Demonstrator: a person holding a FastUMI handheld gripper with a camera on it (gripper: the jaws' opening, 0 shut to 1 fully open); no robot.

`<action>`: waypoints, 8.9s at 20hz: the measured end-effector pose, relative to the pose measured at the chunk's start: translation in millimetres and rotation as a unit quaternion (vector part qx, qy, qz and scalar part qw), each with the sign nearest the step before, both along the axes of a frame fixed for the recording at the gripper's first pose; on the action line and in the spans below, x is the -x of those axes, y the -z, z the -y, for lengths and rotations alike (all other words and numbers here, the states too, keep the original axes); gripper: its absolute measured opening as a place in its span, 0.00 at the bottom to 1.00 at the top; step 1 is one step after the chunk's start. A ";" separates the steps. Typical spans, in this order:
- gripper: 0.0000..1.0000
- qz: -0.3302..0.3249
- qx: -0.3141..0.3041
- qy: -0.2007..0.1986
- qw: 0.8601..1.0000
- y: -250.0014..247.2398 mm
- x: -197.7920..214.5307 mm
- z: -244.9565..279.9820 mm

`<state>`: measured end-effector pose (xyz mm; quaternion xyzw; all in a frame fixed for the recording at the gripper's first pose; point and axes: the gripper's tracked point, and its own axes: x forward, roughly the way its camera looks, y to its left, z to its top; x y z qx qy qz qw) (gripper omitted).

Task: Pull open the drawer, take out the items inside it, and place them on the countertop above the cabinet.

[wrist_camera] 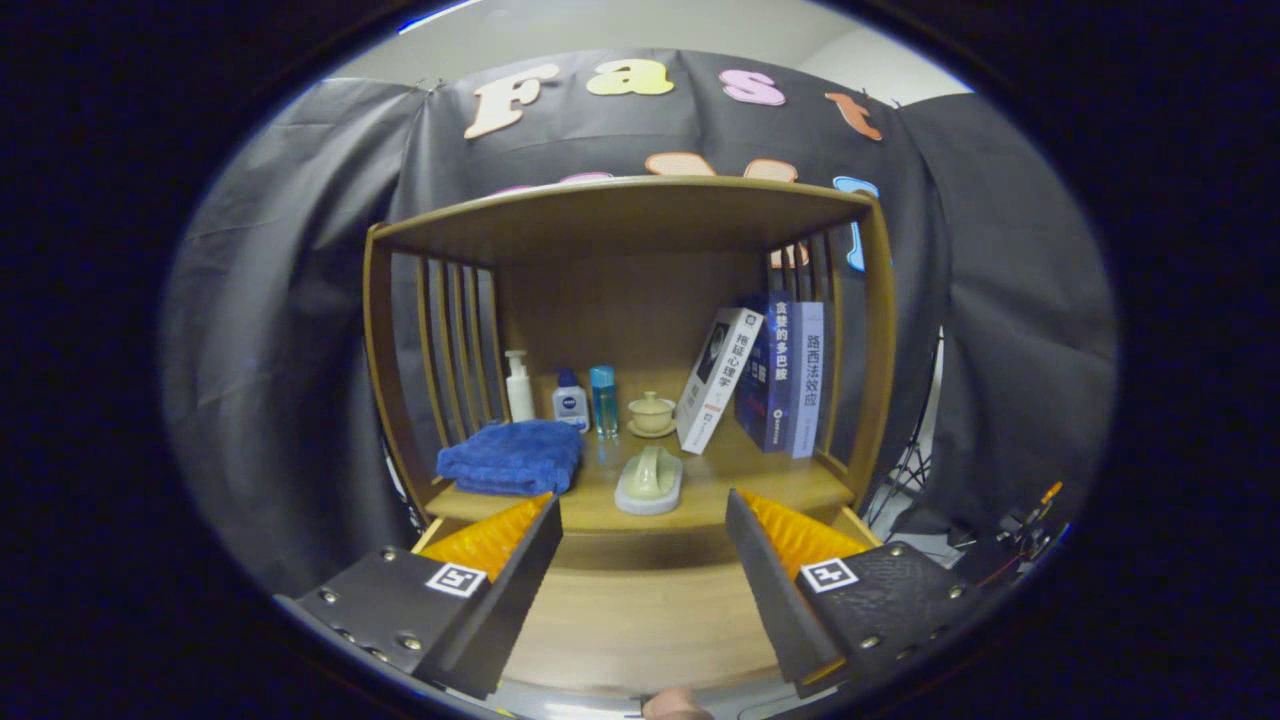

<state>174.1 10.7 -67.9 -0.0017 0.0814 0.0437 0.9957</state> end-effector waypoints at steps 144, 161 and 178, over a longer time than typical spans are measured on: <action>0.99 -0.022 0.017 0.014 1.000 195.0 -7.6 -28.9; 0.99 0.078 0.018 0.016 0.997 -8.5 130.7 -45.8; 0.99 0.093 0.028 0.003 0.995 -8.5 188.1 -46.7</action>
